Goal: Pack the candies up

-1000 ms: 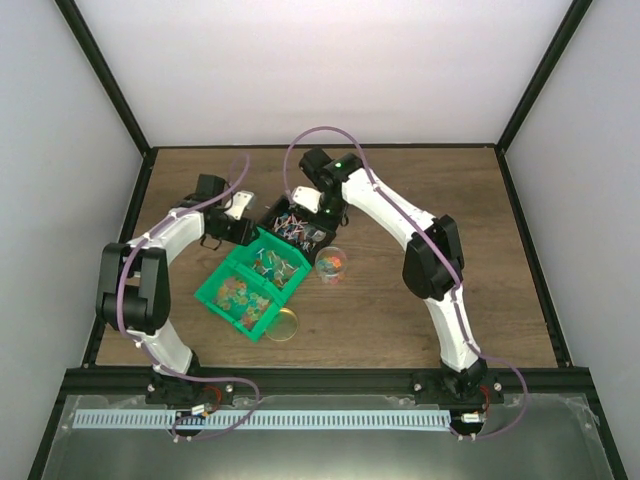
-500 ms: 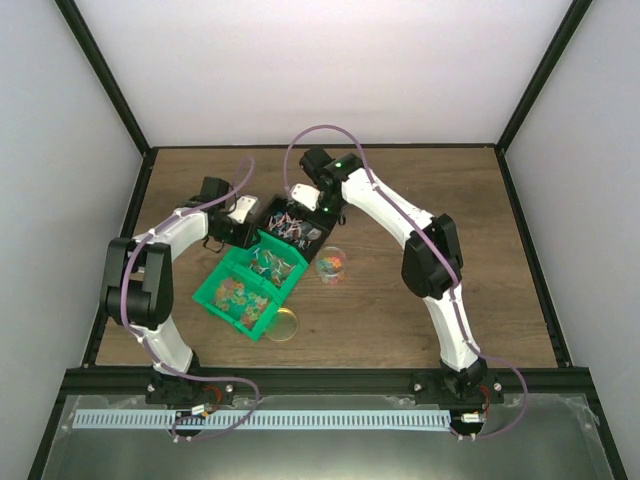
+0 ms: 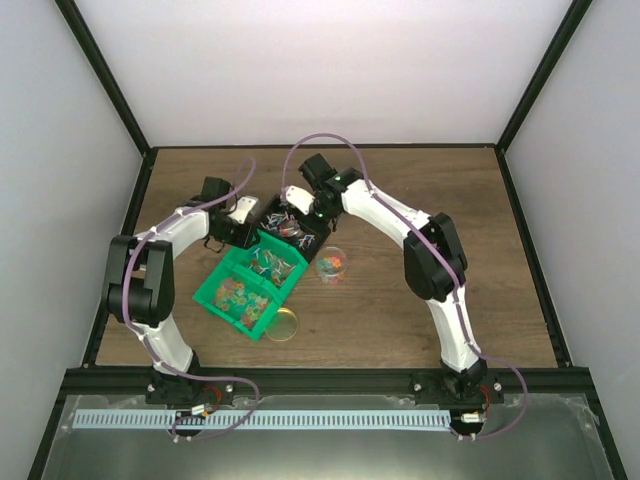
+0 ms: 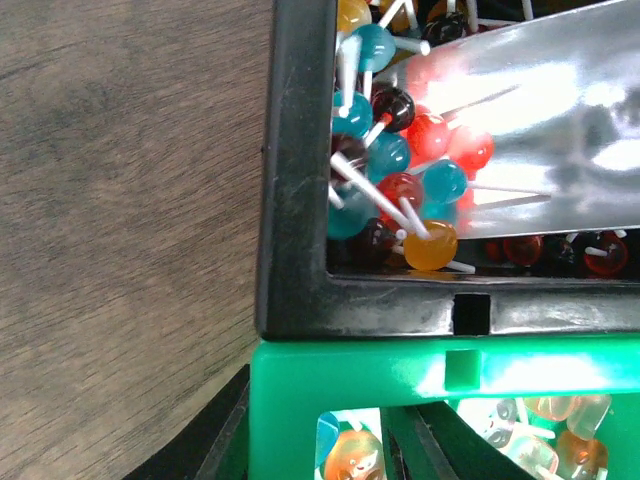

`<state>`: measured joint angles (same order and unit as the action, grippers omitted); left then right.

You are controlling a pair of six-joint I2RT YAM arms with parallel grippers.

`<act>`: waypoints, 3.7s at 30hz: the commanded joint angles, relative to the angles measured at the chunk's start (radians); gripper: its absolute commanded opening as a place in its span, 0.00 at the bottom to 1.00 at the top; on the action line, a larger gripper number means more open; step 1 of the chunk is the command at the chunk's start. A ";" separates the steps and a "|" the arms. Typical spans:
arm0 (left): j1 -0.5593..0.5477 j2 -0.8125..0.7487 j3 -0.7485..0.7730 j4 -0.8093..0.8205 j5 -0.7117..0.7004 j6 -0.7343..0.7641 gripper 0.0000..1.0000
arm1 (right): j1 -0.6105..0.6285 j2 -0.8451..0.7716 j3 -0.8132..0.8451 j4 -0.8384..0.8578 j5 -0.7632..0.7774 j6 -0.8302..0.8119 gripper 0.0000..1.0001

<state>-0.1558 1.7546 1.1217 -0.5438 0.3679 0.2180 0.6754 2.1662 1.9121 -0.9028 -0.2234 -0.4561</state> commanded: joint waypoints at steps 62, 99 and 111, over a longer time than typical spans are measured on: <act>0.034 0.080 0.155 -0.090 0.020 0.031 0.39 | -0.138 -0.380 -0.837 1.035 -0.321 0.300 0.01; 0.033 0.087 0.176 -0.093 0.037 0.022 0.42 | -0.304 -0.813 -1.007 0.681 -0.511 -0.038 0.01; 0.033 0.087 0.191 -0.100 0.051 0.025 0.50 | -0.393 -0.991 -1.071 0.374 -0.464 -0.237 0.01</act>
<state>-0.1249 1.8301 1.2751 -0.6674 0.3882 0.2398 0.2966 1.2201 0.8486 -0.4026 -0.6983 -0.6052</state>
